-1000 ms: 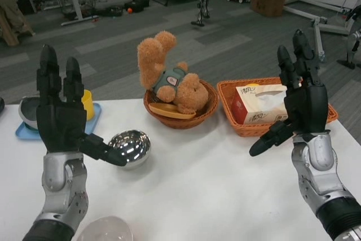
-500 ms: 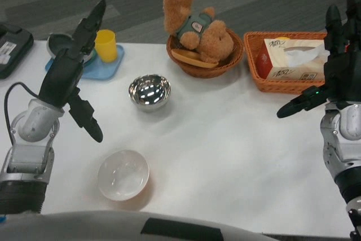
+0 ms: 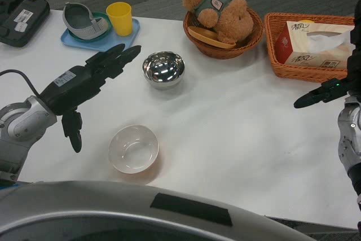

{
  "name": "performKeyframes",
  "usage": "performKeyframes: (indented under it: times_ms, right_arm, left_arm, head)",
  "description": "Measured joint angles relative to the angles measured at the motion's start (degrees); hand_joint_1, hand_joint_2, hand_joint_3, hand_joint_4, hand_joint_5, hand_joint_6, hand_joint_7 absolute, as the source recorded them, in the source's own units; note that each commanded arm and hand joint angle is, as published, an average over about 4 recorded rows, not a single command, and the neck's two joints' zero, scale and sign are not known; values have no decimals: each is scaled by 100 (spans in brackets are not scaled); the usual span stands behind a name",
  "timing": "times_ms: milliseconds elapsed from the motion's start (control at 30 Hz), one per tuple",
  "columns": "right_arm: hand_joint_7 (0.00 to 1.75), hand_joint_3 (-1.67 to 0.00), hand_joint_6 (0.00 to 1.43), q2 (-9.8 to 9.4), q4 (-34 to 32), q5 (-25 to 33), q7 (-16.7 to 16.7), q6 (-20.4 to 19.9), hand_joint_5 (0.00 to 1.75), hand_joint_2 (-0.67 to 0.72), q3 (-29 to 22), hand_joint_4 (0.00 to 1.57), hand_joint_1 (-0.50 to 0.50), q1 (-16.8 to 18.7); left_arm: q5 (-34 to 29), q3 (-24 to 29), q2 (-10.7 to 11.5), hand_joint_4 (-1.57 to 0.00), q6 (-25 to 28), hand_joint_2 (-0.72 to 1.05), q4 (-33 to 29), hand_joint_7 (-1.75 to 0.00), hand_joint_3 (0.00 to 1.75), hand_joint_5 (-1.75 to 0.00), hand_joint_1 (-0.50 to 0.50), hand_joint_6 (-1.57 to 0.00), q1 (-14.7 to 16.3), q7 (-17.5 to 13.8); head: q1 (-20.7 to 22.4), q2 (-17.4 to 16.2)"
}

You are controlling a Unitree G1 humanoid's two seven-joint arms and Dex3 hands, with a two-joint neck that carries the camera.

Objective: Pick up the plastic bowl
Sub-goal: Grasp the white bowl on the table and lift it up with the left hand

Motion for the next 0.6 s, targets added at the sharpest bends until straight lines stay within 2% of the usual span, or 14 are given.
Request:
performKeyframes:
  times_ms: [167, 200, 333, 433, 600]
  right_arm:
    - [0, 0, 0, -25, 180, 195, -2, -7, 0, 72, 214, 0, -46, -66]
    - [0, 0, 0, -25, 207, 225, -2, -7, 0, 72, 237, 0, -46, -71]
    - [0, 0, 0, -27, 243, 274, -4, -6, 0, 72, 254, 0, -46, -77]
    - [0, 0, 0, -30, 261, 304, -4, -7, 0, 72, 283, 0, -46, -84]
    - [0, 0, 0, -38, 308, 440, -6, -7, 0, 72, 402, 0, -46, -88]
  left_arm:
    - [104, -308, -35, 0, -381, 25, 450, 0, 0, 0, -46, 0, 144, -24]
    - [143, -378, -54, 0, -439, 29, 571, 0, 0, 0, -46, 0, 176, -33]
    - [354, -571, -97, 0, -568, 76, 849, 0, 0, 0, -46, 0, 277, -16]
    - [646, -719, -133, 0, -632, 87, 981, 0, 0, 0, -46, 0, 290, 39]
    - [1220, -739, -312, 0, -670, 87, 1130, 0, 0, 0, -46, 0, 266, 152]
  head:
    - [83, -40]
    - [110, -47]
    - [219, -52]
    - [286, -58]
    - [368, 10]
